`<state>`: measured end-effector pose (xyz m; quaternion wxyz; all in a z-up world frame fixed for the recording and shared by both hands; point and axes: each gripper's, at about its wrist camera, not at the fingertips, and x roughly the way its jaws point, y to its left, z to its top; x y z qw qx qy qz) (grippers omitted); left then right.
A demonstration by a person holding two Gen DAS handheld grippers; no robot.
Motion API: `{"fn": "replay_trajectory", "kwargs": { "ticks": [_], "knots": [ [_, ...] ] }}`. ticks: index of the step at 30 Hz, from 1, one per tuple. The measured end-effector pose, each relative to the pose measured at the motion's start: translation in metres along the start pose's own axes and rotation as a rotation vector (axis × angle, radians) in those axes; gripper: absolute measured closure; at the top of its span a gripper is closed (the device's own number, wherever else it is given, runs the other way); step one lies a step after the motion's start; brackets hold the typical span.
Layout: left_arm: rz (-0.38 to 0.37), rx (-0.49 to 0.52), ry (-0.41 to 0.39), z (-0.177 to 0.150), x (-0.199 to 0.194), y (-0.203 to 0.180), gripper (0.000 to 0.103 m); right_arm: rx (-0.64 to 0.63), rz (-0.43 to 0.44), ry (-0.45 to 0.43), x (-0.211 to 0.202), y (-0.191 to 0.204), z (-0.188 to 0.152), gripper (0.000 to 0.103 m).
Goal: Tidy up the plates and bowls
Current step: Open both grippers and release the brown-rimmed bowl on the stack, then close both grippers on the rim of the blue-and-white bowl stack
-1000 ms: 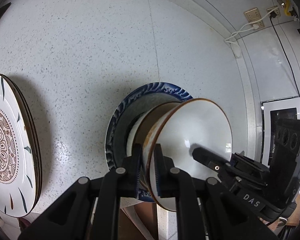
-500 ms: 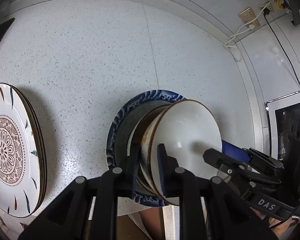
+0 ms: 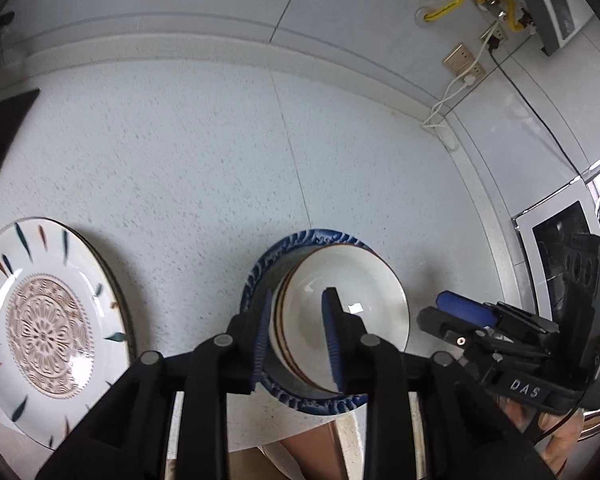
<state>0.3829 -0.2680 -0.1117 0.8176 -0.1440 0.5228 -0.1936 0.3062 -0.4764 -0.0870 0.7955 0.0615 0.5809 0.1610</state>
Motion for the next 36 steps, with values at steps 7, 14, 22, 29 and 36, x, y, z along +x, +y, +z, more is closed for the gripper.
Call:
{"fn": "replay_trajectory", "kwargs": {
  "ticks": [7, 14, 22, 29, 36],
  "knots": [
    [-0.026, 0.041, -0.135, -0.021, -0.042, 0.006, 0.055, 0.005, -0.015, -0.097, -0.026, -0.005, -0.014, 0.055],
    [-0.107, -0.033, -0.006, -0.048, -0.028, 0.026, 0.045, -0.006, -0.049, -0.106, -0.027, -0.012, -0.032, 0.045],
    [-0.193, -0.116, 0.012, -0.072, -0.012, 0.042, 0.045, 0.008, -0.023, -0.072, -0.015, -0.023, -0.052, 0.040],
    [-0.170, -0.199, 0.032, -0.071, 0.008, 0.055, 0.043, 0.024, 0.002, -0.048, -0.005, -0.025, -0.060, 0.036],
    [-0.182, -0.282, 0.098, -0.071, 0.035, 0.069, 0.044, 0.076, 0.049, -0.016, 0.010, -0.042, -0.053, 0.037]
  ]
}}
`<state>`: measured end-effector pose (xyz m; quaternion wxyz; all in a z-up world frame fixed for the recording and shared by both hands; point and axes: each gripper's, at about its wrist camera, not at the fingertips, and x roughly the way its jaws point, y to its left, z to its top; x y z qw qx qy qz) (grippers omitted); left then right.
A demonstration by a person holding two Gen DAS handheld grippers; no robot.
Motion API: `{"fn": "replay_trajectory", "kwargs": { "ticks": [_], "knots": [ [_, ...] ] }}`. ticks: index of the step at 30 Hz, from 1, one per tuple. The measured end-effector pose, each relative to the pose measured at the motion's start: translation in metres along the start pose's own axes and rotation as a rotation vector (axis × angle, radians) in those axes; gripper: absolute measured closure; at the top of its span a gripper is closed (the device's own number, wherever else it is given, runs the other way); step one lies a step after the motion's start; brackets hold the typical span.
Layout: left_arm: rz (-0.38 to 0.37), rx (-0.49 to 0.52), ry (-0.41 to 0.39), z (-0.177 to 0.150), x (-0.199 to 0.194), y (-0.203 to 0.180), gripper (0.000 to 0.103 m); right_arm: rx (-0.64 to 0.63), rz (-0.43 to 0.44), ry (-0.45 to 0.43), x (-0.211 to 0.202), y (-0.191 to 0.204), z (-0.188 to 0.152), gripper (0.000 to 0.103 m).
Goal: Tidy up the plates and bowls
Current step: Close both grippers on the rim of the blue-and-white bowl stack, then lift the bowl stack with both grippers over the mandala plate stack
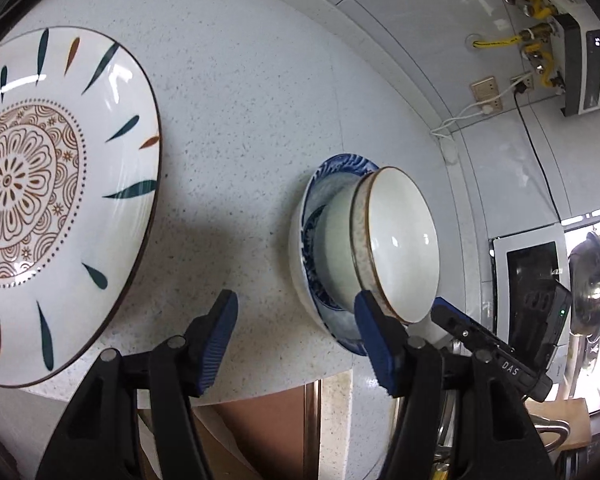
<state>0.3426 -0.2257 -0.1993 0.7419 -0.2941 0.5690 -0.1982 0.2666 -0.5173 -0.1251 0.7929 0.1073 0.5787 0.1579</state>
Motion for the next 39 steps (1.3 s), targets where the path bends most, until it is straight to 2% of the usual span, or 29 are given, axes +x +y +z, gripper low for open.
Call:
{"fn": "replay_trajectory", "kwargs": {
  "ticks": [2, 3, 6, 10, 12, 14, 18, 19, 24, 28, 29, 31, 33, 37, 39],
  "knots": [
    [0.019, -0.002, -0.005, 0.002, 0.003, 0.002, 0.044, 0.010, 0.017, 0.009, 0.005, -0.005, 0.003, 0.043],
    [0.024, -0.003, -0.007, 0.003, 0.004, 0.003, 0.046, 0.017, 0.023, 0.016, 0.008, -0.008, 0.004, 0.049],
    [0.014, -0.010, -0.001, 0.007, 0.012, 0.005, 0.047, 0.040, 0.040, 0.035, 0.017, -0.016, 0.009, 0.063],
    [0.000, -0.022, 0.001, 0.012, 0.022, 0.010, 0.057, 0.057, 0.067, 0.063, 0.029, -0.022, 0.014, 0.076],
    [-0.010, -0.025, 0.011, 0.013, 0.026, 0.012, 0.066, 0.049, 0.070, 0.071, 0.032, -0.020, 0.017, 0.079],
    [-0.004, -0.012, 0.019, 0.015, 0.031, 0.011, 0.069, 0.038, 0.067, 0.078, 0.036, -0.018, 0.020, 0.080],
    [0.023, 0.000, 0.030, 0.022, 0.039, 0.008, 0.070, 0.028, 0.066, 0.091, 0.044, -0.016, 0.028, 0.082],
    [0.030, 0.001, 0.036, 0.024, 0.041, 0.007, 0.070, 0.026, 0.070, 0.095, 0.045, -0.016, 0.029, 0.087],
    [0.057, 0.016, 0.066, 0.027, 0.053, 0.004, 0.072, 0.002, 0.061, 0.108, 0.052, -0.013, 0.033, 0.095],
    [0.071, 0.017, 0.068, 0.030, 0.060, 0.001, 0.072, 0.004, 0.075, 0.110, 0.052, -0.013, 0.032, 0.095],
    [0.072, 0.018, 0.066, 0.031, 0.061, 0.000, 0.076, 0.002, 0.073, 0.112, 0.052, -0.013, 0.032, 0.095],
    [0.018, 0.012, 0.080, 0.032, 0.065, -0.004, 0.094, -0.009, 0.062, 0.117, 0.052, -0.012, 0.033, 0.095],
    [0.055, 0.035, 0.081, 0.032, 0.066, -0.012, 0.095, -0.008, 0.055, 0.118, 0.052, -0.012, 0.033, 0.095],
    [0.037, -0.019, 0.094, 0.035, 0.068, -0.008, 0.095, 0.005, 0.048, 0.112, 0.054, -0.010, 0.035, 0.095],
    [0.055, -0.002, 0.094, 0.035, 0.070, -0.013, 0.095, 0.016, 0.050, 0.110, 0.054, -0.011, 0.035, 0.095]
  ]
}}
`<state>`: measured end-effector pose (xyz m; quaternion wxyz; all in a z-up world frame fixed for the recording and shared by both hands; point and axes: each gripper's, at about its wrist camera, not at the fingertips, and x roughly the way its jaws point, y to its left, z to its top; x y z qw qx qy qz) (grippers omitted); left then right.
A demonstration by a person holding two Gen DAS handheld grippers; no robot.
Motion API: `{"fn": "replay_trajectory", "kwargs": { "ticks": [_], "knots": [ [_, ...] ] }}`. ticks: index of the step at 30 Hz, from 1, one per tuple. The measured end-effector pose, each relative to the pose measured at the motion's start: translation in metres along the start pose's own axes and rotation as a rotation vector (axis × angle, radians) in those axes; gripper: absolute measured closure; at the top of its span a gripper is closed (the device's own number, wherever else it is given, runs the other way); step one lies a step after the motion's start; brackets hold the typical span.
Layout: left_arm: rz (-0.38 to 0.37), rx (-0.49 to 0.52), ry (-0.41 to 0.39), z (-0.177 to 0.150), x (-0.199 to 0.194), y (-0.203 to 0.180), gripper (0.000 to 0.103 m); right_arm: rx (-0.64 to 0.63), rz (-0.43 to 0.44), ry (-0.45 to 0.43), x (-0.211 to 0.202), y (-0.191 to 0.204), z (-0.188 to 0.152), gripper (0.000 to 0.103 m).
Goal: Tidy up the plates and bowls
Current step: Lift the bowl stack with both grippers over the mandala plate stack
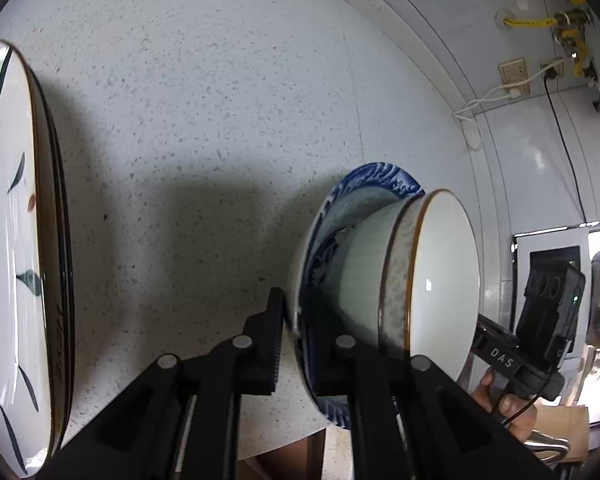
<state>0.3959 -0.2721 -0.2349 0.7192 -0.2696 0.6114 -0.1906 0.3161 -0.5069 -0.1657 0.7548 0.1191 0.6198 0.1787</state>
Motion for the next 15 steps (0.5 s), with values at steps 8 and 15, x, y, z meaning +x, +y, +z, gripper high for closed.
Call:
{"fn": "replay_trajectory", "kwargs": {
  "ticks": [8, 15],
  "knots": [
    [-0.016, -0.003, -0.003, 0.005, -0.002, -0.008, 0.095, 0.009, -0.040, -0.017, -0.012, 0.007, 0.009, 0.095],
    [-0.053, -0.010, -0.063, 0.013, -0.043, -0.007, 0.095, -0.020, -0.054, -0.058, -0.033, 0.037, 0.027, 0.095]
  ]
}}
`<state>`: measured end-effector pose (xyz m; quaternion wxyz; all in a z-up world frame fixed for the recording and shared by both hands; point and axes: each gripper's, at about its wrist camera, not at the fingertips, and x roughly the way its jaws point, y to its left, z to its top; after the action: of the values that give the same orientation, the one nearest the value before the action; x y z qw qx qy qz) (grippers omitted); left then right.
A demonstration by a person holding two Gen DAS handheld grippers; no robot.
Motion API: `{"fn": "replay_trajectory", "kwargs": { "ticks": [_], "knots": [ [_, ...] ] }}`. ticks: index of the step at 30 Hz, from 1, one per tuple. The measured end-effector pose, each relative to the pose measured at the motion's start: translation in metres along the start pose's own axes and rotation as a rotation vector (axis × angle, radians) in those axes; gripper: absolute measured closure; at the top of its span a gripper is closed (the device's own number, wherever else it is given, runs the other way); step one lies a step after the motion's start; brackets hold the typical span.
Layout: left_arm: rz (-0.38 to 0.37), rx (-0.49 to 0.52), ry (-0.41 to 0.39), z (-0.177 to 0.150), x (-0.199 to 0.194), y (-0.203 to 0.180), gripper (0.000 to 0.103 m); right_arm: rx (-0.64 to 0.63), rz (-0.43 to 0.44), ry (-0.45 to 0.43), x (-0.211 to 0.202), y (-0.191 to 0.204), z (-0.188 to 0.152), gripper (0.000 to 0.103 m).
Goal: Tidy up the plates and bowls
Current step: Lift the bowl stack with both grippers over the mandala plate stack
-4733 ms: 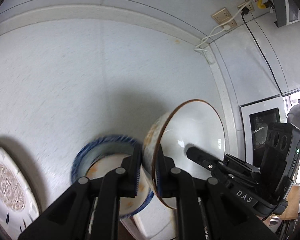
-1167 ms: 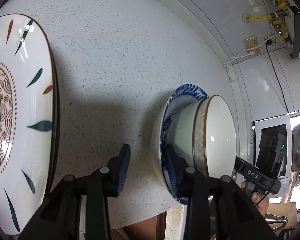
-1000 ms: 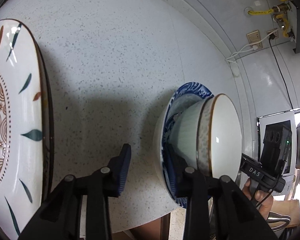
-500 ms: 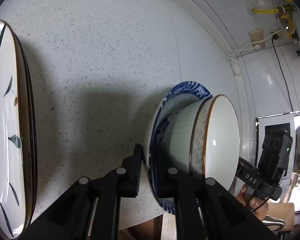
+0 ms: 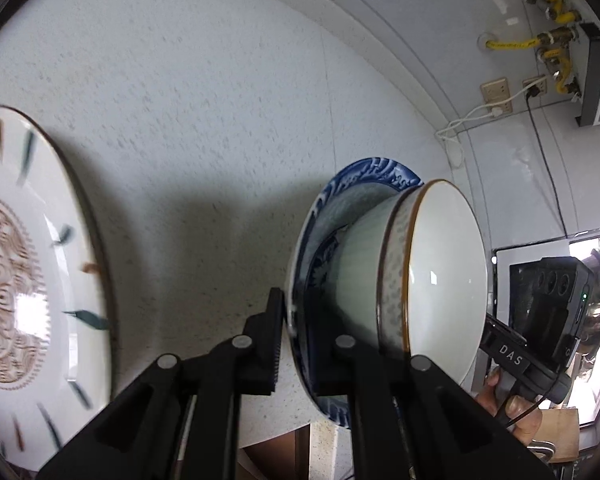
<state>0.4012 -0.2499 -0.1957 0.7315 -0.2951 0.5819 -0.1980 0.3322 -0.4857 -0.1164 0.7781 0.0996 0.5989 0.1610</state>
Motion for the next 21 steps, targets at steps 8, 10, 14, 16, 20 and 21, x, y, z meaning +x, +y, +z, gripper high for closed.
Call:
{"fn": "replay_trajectory", "kwargs": {
  "ticks": [8, 10, 14, 16, 20, 21],
  "knots": [
    [0.051, -0.019, -0.077, 0.002, -0.090, 0.051, 0.095, -0.089, 0.062, -0.025, 0.007, 0.091, 0.016, 0.095],
    [0.084, -0.022, -0.090, 0.002, -0.116, 0.074, 0.095, -0.099, 0.098, -0.019, 0.021, 0.118, 0.015, 0.095],
    [0.126, -0.039, -0.105, 0.001, -0.152, 0.118, 0.095, -0.118, 0.150, 0.006, 0.049, 0.163, 0.008, 0.095],
    [0.136, -0.053, -0.099, -0.001, -0.161, 0.142, 0.095, -0.118, 0.168, 0.028, 0.063, 0.180, 0.001, 0.095],
    [0.146, -0.074, -0.071, -0.003, -0.160, 0.177, 0.095, -0.111, 0.159, 0.066, 0.089, 0.198, -0.014, 0.095],
    [0.151, -0.075, -0.063, -0.003, -0.157, 0.183, 0.095, -0.103, 0.154, 0.075, 0.095, 0.200, -0.018, 0.095]
  ]
}}
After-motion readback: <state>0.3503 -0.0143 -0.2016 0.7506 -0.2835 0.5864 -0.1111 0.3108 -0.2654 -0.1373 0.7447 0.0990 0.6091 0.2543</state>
